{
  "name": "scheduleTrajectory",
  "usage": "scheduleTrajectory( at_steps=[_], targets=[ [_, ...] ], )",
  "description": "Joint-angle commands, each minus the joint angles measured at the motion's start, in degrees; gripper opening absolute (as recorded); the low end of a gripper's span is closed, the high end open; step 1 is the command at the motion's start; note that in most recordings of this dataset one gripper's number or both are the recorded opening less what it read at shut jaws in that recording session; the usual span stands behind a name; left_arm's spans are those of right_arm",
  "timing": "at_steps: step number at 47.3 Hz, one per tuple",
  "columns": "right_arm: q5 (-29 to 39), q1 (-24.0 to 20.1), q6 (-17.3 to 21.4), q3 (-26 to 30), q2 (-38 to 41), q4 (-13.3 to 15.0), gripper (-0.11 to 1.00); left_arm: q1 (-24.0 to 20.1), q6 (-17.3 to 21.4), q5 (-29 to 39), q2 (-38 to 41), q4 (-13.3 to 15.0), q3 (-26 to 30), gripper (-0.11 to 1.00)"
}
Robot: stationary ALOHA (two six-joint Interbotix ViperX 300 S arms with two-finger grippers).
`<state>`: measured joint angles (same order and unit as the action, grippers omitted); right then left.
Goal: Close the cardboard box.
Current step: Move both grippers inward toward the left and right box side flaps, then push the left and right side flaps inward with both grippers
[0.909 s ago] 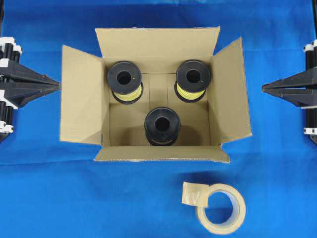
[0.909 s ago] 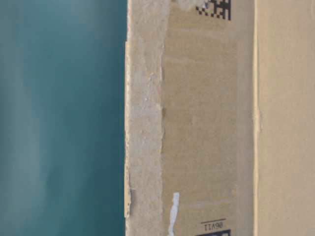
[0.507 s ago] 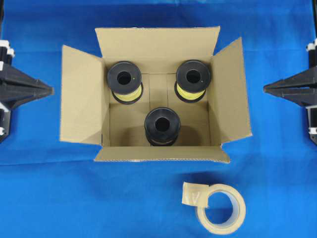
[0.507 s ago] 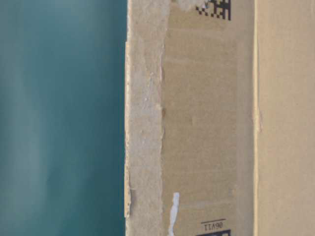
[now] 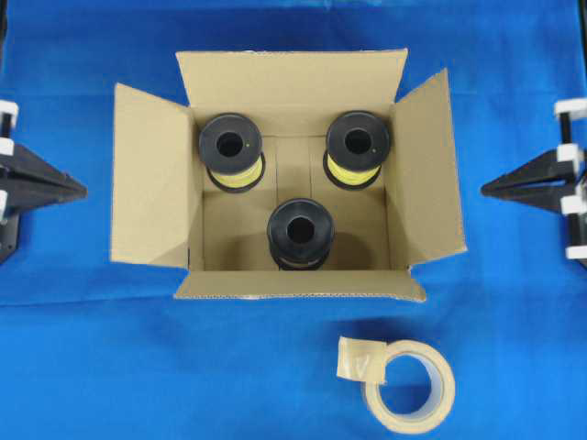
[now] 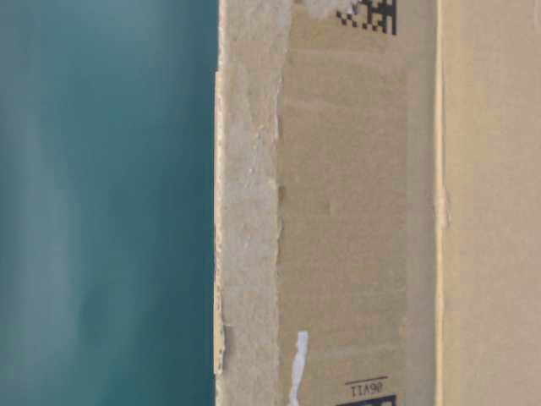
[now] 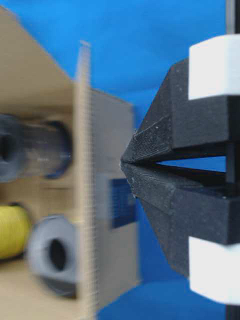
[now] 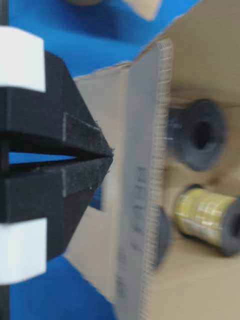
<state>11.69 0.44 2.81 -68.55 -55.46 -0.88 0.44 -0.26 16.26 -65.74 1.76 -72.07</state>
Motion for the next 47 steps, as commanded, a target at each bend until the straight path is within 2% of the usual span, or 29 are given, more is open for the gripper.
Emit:
scheduleTrajectory(
  at_steps=[1, 14, 29, 34, 47],
  targets=[
    [-0.35, 0.44, 0.18, -0.18, 2.90, -0.09, 0.00, -0.18, -0.09, -0.70, 2.11, 0.18, -0.09, 0.00],
    [-4.83, 0.97, 1.49, -0.62, 8.88, -0.09, 0.00, -0.18, 0.09, -5.27, 6.50, 0.18, -1.14, 0.00],
    [-11.60, 1.85, 1.58, 2.99, 15.21, 0.00, 0.00, -0.79, 0.00, -19.07, 13.54, 0.18, -0.53, 0.00],
    [-14.50, 1.85, 1.58, 4.39, 17.67, 0.00, 0.00, -0.79, 0.00, -22.68, 17.84, 0.18, 1.32, 0.00],
    [-21.27, 1.85, 1.49, 7.82, 22.41, 0.09, 0.00, -0.79, 0.09, -26.89, 28.13, 0.18, 8.26, 0.00]
  ],
)
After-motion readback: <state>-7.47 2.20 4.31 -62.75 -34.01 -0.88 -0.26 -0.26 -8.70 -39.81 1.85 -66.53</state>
